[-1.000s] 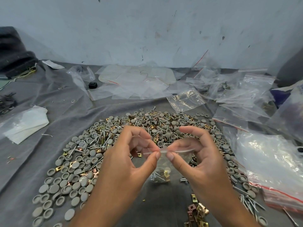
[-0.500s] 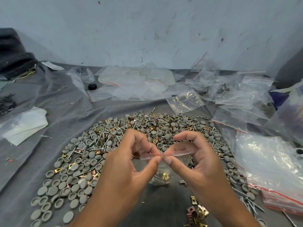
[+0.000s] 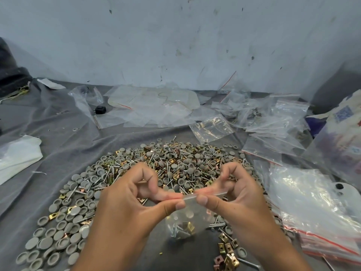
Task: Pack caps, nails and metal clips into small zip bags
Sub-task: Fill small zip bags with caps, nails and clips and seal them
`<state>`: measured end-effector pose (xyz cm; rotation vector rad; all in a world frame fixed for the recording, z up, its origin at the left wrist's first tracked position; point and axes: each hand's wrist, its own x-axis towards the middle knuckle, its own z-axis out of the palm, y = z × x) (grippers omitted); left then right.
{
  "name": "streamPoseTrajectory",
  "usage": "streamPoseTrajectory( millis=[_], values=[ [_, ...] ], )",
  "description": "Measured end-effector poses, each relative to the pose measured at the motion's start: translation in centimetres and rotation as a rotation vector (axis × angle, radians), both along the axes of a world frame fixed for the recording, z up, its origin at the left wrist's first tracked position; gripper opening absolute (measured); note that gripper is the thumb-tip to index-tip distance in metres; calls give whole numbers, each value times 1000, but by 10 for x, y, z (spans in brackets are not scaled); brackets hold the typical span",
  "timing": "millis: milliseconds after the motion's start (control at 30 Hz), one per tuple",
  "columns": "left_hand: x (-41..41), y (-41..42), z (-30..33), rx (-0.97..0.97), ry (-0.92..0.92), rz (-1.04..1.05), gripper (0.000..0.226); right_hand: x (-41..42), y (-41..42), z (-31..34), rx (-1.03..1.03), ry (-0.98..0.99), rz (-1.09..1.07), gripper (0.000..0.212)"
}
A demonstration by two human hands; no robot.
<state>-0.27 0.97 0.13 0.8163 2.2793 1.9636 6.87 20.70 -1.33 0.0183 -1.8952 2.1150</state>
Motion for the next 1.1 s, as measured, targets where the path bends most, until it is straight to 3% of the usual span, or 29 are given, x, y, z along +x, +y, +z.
streamPoseTrajectory(
  millis=[133, 267, 500, 600, 733, 833, 967, 1000, 1100],
  values=[
    [-2, 1, -1, 11, 3, 12, 39, -3, -1, 6, 131, -3, -43, 37],
    [-8, -2, -3, 62, -1, 11, 55, -17, 10, 26, 296, 40, -165, 23],
    [-16, -8, -13, -21, 22, 52, 54, -77, 116, 107, 483, 175, -494, 20],
    [-13, -4, -12, -35, 30, 46, 44, -98, 163, 138, 657, 206, -620, 19],
    [-11, -2, -12, -57, 39, 42, 40, -92, 203, 129, 837, -59, -614, 21],
    [-10, -2, -12, -62, 33, 41, 46, -50, 202, 103, 1107, -163, -645, 16],
    [-13, -5, -14, -74, 43, 45, 36, 38, 191, 39, 1407, -742, -76, 34],
    [-13, -6, -15, -76, 44, 46, 36, 60, 191, 20, 1443, -835, -21, 38],
    [-13, -7, -17, -89, 42, 44, 38, 98, 193, -13, 1359, -801, -201, 33]
  ],
)
